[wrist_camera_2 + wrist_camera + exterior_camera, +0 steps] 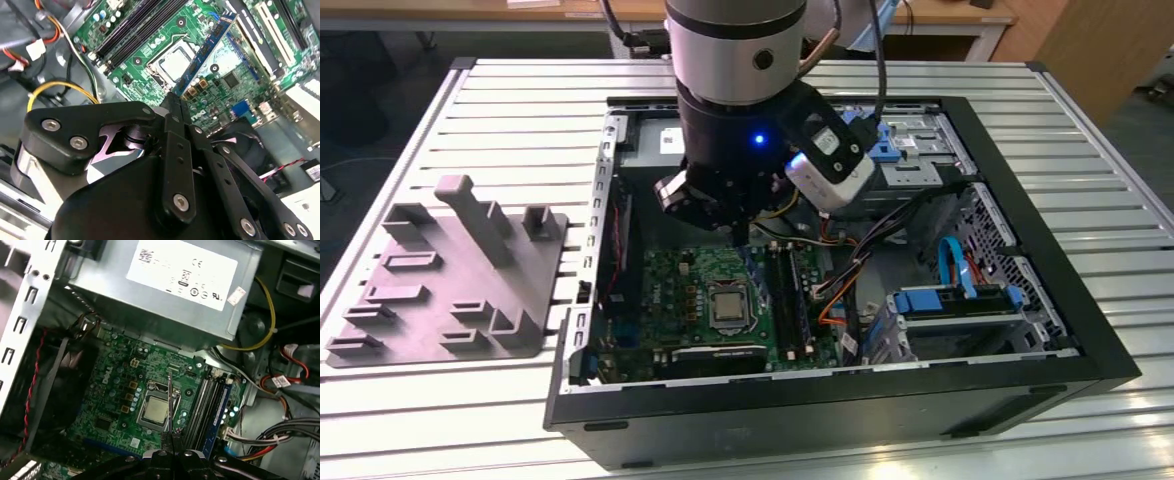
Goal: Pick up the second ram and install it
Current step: 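Insert the second ram into the second slot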
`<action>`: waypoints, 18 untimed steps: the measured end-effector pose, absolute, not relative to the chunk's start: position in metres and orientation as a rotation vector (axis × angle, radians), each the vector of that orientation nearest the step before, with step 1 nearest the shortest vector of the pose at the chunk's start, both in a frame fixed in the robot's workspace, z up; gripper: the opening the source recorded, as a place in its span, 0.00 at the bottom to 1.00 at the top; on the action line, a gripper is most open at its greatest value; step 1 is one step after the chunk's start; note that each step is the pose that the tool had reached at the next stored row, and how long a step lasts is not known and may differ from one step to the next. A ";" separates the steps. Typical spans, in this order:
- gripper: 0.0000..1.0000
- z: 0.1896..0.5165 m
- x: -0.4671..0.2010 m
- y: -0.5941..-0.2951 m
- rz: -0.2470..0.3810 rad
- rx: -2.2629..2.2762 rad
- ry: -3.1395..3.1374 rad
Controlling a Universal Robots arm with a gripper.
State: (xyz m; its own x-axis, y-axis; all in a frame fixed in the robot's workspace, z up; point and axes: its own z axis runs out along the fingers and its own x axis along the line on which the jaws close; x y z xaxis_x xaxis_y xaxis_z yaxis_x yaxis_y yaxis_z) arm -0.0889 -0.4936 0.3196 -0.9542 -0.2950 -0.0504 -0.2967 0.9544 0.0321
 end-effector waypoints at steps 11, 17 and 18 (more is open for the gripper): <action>0.11 0.317 -0.089 -0.494 0.054 -0.154 3.088; 0.11 0.317 -0.089 -0.494 0.053 -0.125 3.090; 0.11 0.316 -0.089 -0.494 0.053 -0.122 3.090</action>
